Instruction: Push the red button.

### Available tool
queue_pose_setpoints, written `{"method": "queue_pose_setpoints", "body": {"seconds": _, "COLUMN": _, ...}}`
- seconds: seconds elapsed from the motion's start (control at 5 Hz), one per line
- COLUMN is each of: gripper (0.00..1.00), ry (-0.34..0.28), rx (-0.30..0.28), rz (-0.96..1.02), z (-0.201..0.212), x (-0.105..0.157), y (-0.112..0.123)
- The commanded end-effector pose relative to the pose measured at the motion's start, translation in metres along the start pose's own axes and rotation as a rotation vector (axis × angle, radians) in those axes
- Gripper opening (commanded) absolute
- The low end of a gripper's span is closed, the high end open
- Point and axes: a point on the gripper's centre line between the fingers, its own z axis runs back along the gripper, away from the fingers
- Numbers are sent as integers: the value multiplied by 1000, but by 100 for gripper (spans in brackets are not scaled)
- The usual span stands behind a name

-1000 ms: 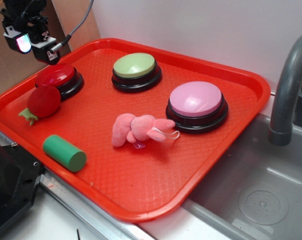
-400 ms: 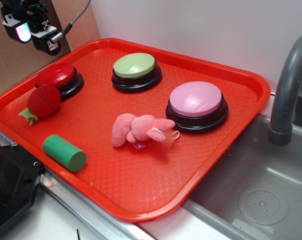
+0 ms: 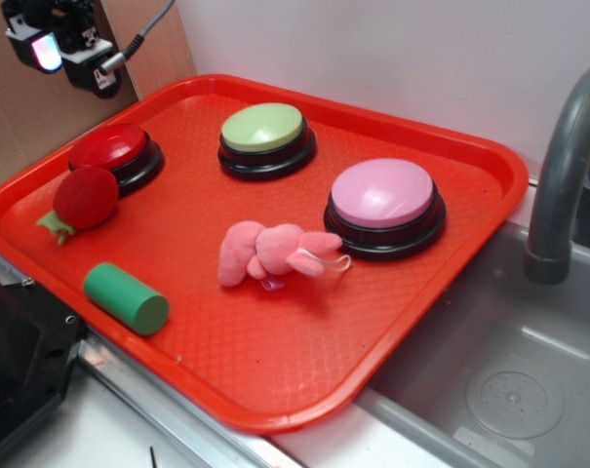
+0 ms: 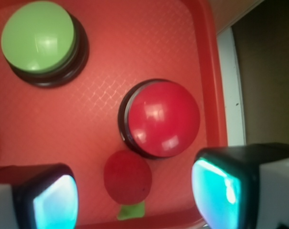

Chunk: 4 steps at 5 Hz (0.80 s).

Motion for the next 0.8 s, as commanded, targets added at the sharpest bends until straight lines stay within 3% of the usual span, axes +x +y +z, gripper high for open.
{"method": "queue_pose_setpoints", "body": {"seconds": 0.0, "gripper": 100, "ry": -70, "rx": 26, "rz": -22, "z": 22, "x": 8, "y": 0}}
{"method": "queue_pose_setpoints", "body": {"seconds": 0.6, "gripper": 100, "ry": -106, "rx": 14, "rz": -60, "z": 27, "x": 5, "y": -12}}
